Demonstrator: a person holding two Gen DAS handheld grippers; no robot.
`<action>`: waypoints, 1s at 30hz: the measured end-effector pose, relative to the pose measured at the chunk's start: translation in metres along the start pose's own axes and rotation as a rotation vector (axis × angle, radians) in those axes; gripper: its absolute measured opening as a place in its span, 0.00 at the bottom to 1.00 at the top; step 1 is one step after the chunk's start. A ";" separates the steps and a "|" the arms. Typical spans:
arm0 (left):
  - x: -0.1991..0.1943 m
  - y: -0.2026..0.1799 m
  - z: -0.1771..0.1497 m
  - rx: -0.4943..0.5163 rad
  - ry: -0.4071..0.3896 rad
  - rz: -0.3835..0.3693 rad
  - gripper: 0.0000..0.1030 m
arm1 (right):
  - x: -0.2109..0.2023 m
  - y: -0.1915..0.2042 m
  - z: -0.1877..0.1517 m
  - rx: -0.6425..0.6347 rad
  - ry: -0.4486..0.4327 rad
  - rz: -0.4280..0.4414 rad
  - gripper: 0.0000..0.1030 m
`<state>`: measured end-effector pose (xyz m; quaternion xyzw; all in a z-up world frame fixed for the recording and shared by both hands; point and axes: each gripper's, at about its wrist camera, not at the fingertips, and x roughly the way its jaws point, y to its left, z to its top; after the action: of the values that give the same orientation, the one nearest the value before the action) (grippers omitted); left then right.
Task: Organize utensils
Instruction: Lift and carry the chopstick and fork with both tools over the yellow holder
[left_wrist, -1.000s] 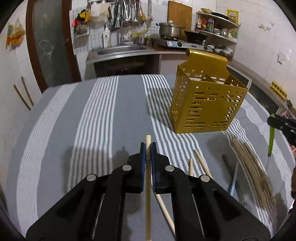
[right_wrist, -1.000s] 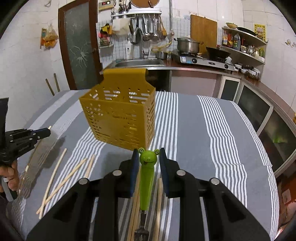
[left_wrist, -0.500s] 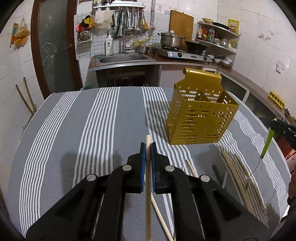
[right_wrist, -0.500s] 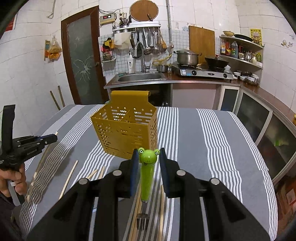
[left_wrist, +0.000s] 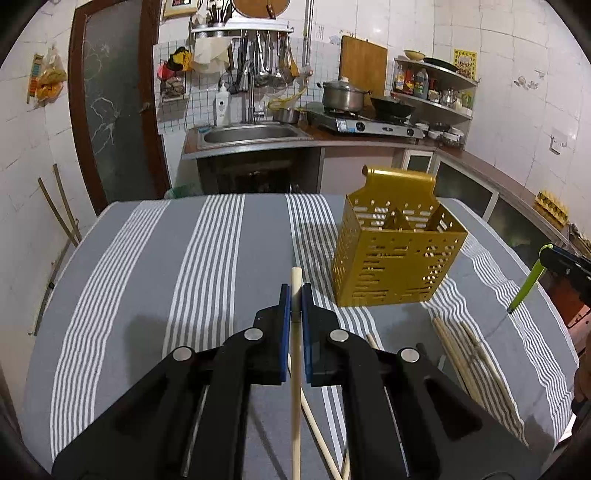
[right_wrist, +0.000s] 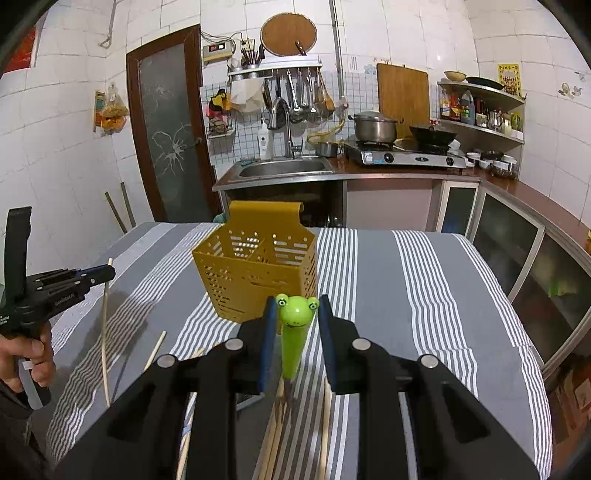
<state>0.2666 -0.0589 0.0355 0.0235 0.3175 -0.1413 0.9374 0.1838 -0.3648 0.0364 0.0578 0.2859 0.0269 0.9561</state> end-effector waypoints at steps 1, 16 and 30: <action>-0.002 0.000 0.001 -0.001 -0.005 0.000 0.04 | -0.002 0.000 0.001 0.001 -0.008 -0.002 0.22; -0.041 -0.016 0.053 0.018 -0.166 -0.013 0.04 | -0.023 0.004 0.045 -0.027 -0.096 -0.003 0.22; -0.042 -0.056 0.132 0.054 -0.278 -0.046 0.04 | -0.025 0.011 0.109 -0.065 -0.180 -0.002 0.22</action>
<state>0.2968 -0.1196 0.1684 0.0218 0.1813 -0.1732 0.9678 0.2225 -0.3662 0.1415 0.0285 0.1979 0.0298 0.9794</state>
